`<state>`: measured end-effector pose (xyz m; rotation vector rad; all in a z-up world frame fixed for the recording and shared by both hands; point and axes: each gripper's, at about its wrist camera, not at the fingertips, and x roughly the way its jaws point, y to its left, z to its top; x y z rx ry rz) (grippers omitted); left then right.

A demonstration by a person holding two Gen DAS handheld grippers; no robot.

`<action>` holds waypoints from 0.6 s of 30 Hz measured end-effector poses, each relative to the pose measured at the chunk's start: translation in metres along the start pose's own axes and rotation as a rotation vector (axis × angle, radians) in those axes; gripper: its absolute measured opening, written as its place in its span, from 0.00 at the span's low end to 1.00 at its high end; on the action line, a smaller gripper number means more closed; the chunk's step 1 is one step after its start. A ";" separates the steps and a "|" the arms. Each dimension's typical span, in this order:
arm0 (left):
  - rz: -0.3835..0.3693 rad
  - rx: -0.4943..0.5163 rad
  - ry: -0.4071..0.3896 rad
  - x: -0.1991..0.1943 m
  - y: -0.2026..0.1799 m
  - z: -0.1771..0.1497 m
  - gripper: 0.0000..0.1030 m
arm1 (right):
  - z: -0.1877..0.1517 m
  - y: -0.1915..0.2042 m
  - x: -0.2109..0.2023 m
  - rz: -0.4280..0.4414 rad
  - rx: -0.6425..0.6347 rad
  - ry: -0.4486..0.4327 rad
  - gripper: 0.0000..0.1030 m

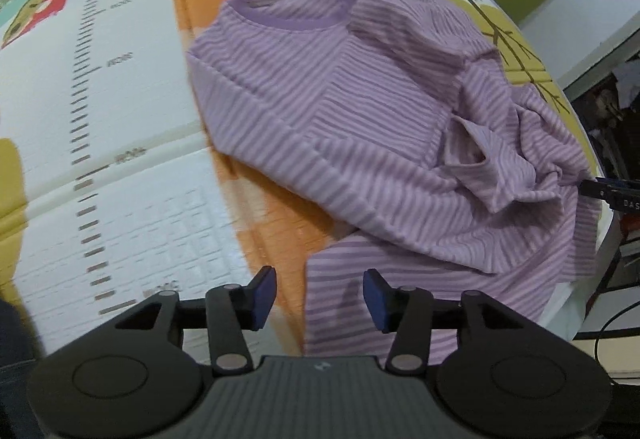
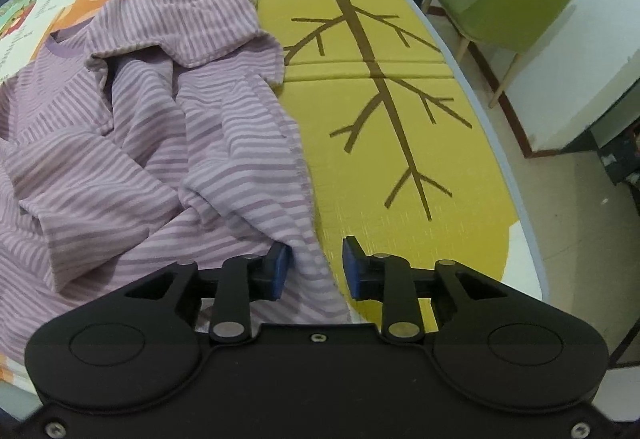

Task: Fold clothes

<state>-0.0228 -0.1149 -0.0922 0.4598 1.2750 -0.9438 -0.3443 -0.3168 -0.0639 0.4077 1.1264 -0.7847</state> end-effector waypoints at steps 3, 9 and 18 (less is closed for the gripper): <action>0.001 0.002 0.014 0.010 -0.004 0.001 0.51 | -0.007 -0.009 -0.004 0.016 0.047 -0.006 0.40; -0.026 -0.009 0.038 0.027 -0.008 0.001 0.46 | -0.025 -0.030 -0.011 0.049 0.109 -0.004 0.42; -0.007 -0.021 0.064 0.035 -0.010 0.004 0.15 | -0.064 -0.042 0.000 0.099 0.162 0.073 0.42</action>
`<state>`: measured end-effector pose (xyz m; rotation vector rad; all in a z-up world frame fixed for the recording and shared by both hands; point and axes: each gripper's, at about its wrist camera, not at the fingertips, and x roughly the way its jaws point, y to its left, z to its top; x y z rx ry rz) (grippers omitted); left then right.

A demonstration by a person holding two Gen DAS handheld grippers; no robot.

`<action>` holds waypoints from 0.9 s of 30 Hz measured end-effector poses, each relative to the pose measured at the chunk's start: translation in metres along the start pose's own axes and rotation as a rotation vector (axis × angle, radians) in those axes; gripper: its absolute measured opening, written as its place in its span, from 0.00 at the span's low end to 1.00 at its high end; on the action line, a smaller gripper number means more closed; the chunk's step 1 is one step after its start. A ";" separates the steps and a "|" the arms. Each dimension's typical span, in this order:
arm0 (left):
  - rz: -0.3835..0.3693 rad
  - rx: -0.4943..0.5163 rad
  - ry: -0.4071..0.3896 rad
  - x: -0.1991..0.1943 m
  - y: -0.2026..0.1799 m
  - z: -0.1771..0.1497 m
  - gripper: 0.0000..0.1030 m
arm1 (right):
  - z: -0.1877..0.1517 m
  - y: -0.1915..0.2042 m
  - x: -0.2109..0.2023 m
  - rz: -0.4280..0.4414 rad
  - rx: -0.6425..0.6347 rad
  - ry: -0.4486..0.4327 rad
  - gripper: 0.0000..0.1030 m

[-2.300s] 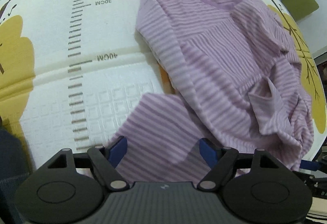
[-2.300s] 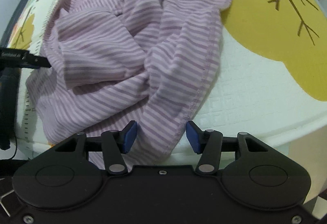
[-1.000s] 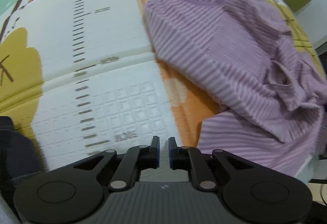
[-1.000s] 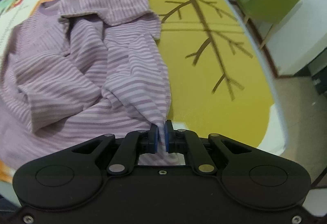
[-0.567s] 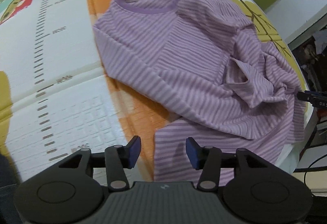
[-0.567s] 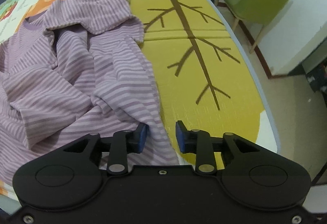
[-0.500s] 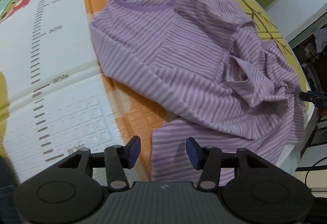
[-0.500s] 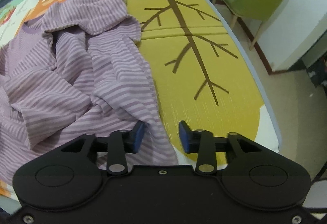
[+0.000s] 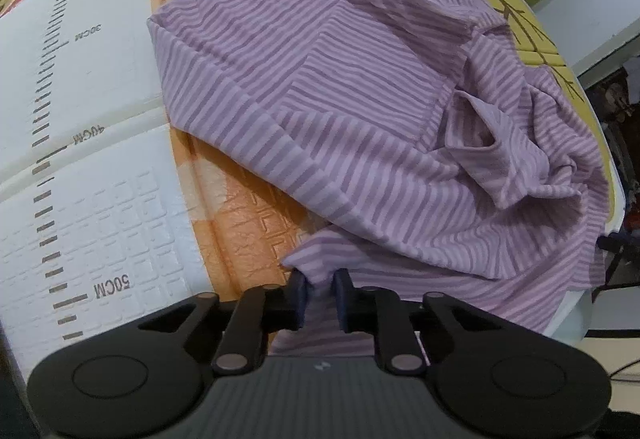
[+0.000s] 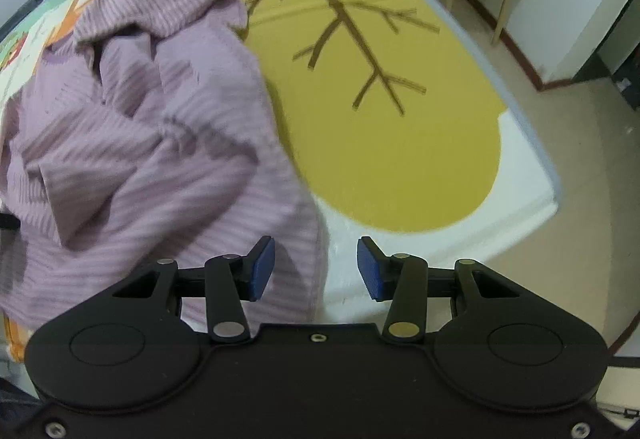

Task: Fold clothes

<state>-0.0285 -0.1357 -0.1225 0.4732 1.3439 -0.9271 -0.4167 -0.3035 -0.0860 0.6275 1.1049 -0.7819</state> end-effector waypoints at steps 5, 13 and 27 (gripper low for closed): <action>0.032 -0.013 -0.007 -0.005 0.001 0.004 0.12 | -0.014 0.005 0.010 0.006 -0.014 0.034 0.42; 0.105 -0.026 -0.063 -0.018 0.007 0.004 0.12 | -0.016 0.024 0.007 0.023 -0.108 0.025 0.04; 0.192 0.011 -0.036 -0.016 0.005 -0.005 0.12 | 0.022 0.012 -0.010 -0.075 -0.248 0.013 0.03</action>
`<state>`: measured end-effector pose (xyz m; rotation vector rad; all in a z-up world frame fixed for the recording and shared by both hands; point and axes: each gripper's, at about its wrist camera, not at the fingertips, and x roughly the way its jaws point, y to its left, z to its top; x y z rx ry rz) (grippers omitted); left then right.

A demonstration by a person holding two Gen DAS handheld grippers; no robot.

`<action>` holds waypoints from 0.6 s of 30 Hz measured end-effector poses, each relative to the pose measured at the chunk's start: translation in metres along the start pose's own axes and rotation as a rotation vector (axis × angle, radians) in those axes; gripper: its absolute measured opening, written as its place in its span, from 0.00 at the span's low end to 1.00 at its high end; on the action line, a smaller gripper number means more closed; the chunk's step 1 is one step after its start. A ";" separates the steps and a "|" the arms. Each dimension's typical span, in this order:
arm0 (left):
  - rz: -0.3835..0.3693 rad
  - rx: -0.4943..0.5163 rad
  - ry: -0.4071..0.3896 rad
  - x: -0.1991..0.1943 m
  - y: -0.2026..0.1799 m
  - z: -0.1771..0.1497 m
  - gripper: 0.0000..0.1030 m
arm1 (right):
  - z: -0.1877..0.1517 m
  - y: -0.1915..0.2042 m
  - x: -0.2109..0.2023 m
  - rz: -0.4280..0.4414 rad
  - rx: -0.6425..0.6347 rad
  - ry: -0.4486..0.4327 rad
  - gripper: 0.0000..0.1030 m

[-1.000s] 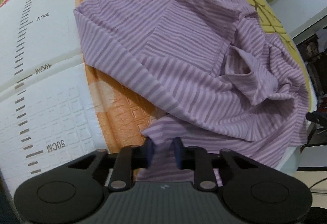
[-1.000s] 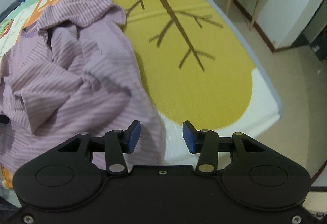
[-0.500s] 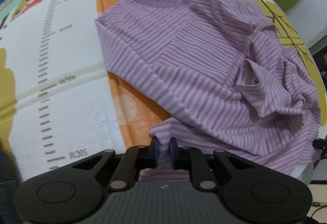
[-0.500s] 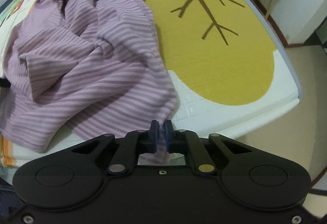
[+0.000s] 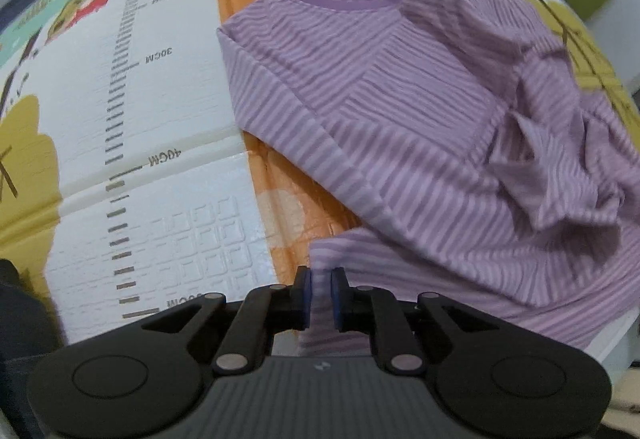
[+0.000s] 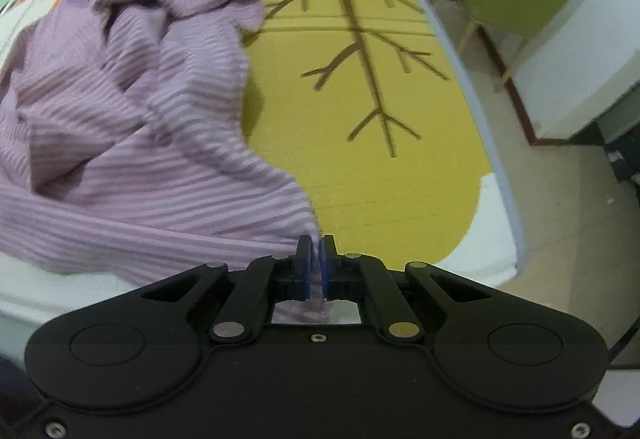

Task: Fold clothes
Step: 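Open the right tool to release the hem while the left tool pinches the shirt body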

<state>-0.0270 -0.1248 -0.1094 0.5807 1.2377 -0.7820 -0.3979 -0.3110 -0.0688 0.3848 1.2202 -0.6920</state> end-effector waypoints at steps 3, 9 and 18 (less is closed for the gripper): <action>0.002 0.020 0.006 0.000 0.000 -0.005 0.13 | -0.001 0.008 0.008 -0.022 -0.036 0.044 0.06; -0.040 0.007 -0.004 -0.009 0.007 -0.010 0.19 | 0.007 0.003 0.003 -0.089 0.060 -0.019 0.26; -0.084 0.016 0.017 -0.006 0.003 -0.018 0.50 | 0.022 0.036 -0.010 0.149 0.064 -0.094 0.27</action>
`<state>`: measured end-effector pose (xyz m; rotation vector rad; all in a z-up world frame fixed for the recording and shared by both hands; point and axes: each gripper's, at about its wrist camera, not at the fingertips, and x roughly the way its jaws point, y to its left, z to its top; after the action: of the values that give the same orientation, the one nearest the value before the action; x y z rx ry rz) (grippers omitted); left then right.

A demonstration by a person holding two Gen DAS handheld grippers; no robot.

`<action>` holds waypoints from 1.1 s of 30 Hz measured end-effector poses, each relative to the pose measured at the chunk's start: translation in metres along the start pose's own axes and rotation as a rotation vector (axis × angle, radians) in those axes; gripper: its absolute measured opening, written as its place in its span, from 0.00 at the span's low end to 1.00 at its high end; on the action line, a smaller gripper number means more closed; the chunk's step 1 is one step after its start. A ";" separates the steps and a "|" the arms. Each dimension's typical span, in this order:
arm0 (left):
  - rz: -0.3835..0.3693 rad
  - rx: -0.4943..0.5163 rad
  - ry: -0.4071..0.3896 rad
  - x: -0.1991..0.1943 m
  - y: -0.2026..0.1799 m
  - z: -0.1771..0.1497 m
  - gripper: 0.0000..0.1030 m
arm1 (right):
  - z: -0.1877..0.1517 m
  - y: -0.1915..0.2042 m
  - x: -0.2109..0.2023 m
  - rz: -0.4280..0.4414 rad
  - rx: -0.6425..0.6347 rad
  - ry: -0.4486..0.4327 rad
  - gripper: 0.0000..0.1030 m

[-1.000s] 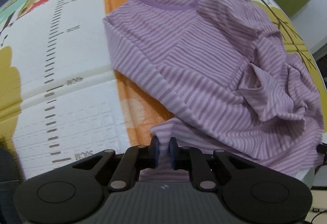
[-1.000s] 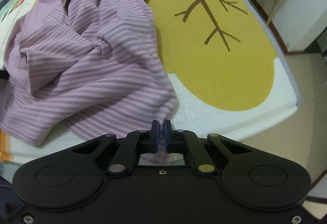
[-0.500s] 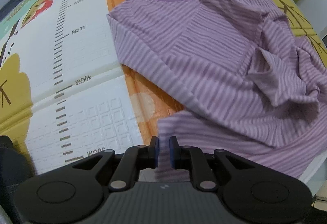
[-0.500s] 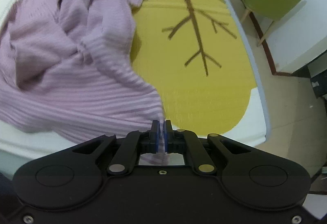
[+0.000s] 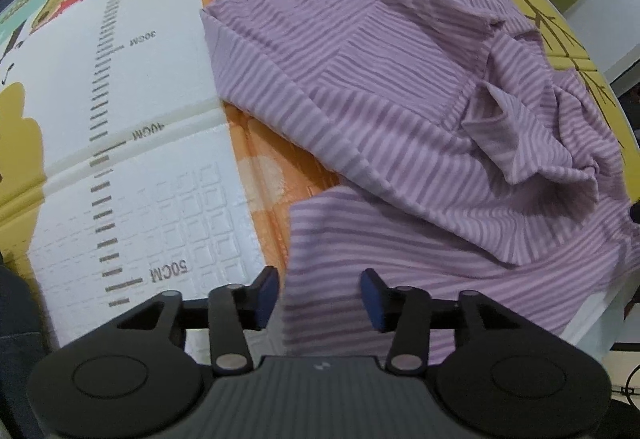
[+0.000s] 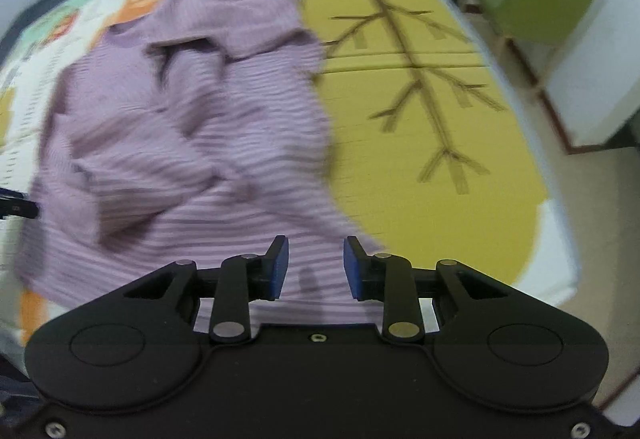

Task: Fold clothes

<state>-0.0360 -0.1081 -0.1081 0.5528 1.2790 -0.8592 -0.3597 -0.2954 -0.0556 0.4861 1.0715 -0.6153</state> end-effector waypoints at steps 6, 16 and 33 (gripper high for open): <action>-0.028 0.034 0.026 0.008 -0.004 -0.006 0.52 | 0.006 0.038 0.037 0.098 -0.042 0.054 0.14; 0.027 0.066 0.012 0.010 -0.002 -0.002 0.49 | 0.030 0.047 0.078 0.111 0.028 0.074 0.10; 0.078 0.013 -0.046 0.015 0.004 0.022 0.59 | 0.062 0.037 0.099 0.084 0.081 -0.024 0.10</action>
<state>-0.0192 -0.1265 -0.1183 0.5861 1.2030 -0.8109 -0.2600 -0.3303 -0.1177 0.5903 1.0013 -0.5909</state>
